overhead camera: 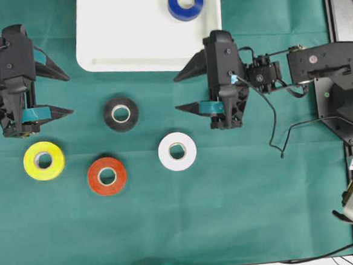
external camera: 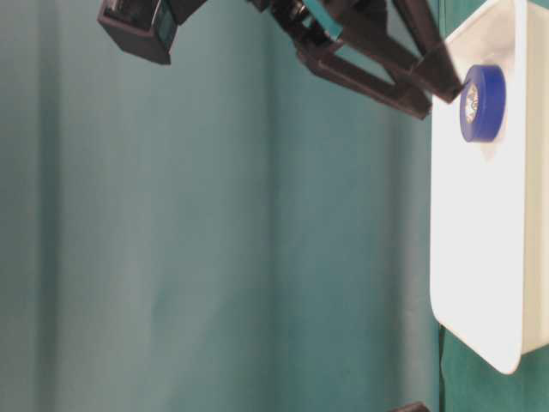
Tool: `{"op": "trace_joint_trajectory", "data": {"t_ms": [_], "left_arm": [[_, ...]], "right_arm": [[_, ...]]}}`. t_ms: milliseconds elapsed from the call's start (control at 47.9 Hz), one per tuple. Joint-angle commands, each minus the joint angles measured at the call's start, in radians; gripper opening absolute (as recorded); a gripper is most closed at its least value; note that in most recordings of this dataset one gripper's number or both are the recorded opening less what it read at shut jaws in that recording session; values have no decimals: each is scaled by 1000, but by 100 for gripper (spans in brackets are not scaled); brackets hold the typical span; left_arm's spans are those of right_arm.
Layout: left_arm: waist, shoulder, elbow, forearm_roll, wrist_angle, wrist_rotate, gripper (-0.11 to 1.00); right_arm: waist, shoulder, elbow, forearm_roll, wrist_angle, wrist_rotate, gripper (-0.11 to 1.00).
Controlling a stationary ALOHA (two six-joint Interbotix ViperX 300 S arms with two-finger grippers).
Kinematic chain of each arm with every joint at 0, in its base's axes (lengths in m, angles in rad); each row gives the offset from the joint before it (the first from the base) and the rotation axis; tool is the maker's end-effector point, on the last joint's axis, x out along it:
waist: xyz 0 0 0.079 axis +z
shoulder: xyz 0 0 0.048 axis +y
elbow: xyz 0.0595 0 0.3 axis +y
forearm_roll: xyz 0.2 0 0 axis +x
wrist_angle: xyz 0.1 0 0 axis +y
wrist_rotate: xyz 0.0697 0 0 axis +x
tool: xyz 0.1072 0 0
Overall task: Put the tape alternately from left to right into the white case.
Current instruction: 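Withdraw the right gripper from the tray to the teal roll, then move the left gripper over the red roll and grasp its hole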
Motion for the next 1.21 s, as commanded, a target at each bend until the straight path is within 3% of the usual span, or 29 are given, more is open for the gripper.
{"op": "trace_joint_trajectory", "data": {"t_ms": [0, 584, 1189], "left_arm": [[-2, -6, -20, 0, -3, 0, 40], [-21, 0, -26, -3, -3, -12, 40], [-187, 49, -41, -2, -9, -253, 40]], "right_arm": [[20, -55, -5, 3, -12, 2, 73], [35, -52, 6, 2, -12, 2, 73], [37, -40, 6, 0, -8, 2, 73]]}}
